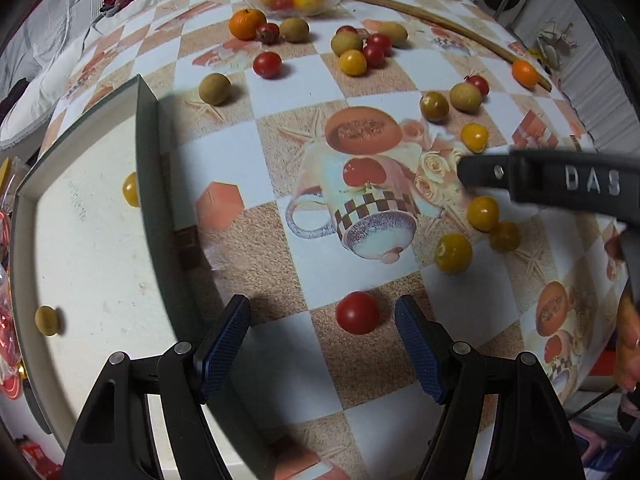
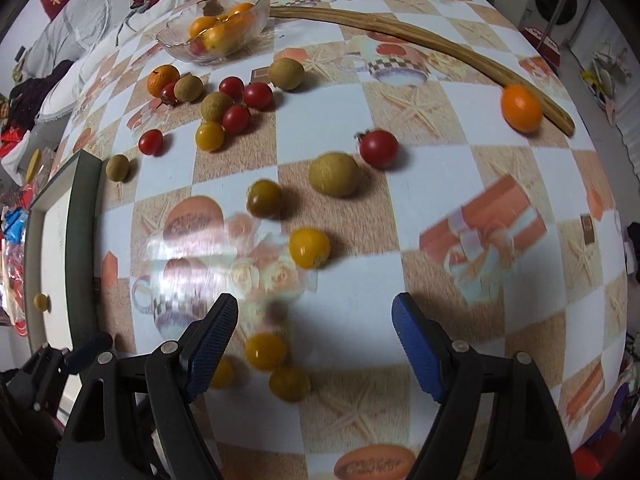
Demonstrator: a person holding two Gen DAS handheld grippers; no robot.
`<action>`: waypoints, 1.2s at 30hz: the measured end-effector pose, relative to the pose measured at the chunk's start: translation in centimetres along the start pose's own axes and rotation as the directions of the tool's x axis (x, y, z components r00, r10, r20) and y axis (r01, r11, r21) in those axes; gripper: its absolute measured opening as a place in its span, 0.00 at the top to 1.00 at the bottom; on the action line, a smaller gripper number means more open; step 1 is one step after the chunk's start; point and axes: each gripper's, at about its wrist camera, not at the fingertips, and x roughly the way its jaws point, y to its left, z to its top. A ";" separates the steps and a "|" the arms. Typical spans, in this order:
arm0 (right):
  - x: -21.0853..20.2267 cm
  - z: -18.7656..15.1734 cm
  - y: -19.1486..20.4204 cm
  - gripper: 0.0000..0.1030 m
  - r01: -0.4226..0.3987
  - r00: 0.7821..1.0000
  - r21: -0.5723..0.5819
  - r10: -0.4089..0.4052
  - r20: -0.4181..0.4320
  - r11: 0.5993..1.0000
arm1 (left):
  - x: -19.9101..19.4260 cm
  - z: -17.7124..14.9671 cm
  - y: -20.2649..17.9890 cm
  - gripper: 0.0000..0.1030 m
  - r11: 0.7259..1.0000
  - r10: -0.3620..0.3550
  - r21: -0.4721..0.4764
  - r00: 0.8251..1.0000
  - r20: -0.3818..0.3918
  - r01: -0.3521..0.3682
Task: Organize fruits
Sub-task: 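Grasp a red cherry tomato with the left tool while the right tool grasps a yellow tomato, then carry both tomatoes over the white tray and open both tools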
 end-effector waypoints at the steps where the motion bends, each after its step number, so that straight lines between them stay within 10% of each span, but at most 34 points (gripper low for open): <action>1: 0.1 0.2 0.1 0.21 0.002 1.000 -0.007 -0.002 0.003 1.000 | 0.1 0.0 -0.1 0.27 1.000 0.002 -0.002 1.000 -0.001 -0.002; 9: 0.8 1.6 1.2 0.48 0.061 0.998 -0.082 -0.059 0.024 0.995 | 0.2 0.1 -1.0 0.29 0.999 0.041 -0.009 0.999 0.002 -0.041; 13: 0.7 1.9 1.5 0.78 0.059 0.998 -0.097 -0.056 0.033 0.993 | -0.3 0.1 -2.1 0.59 0.999 0.028 0.032 0.999 0.018 -0.028; 16: 0.5 1.9 1.2 0.78 0.026 0.999 -0.077 -0.024 0.030 0.997 | -0.3 0.0 -3.1 0.78 0.998 0.001 0.066 1.000 0.021 -0.003; 25: -1.2 0.2 0.5 0.78 -0.047 0.998 -0.044 0.049 0.035 0.998 | -1.1 0.7 0.3 0.78 0.984 -0.162 -0.068 0.987 0.016 0.162; 36: -2.1 -0.1 1.9 0.78 -0.082 0.996 -0.046 0.083 0.027 0.996 | -3.4 1.0 1.9 0.78 0.979 -0.181 -0.084 0.982 0.057 0.185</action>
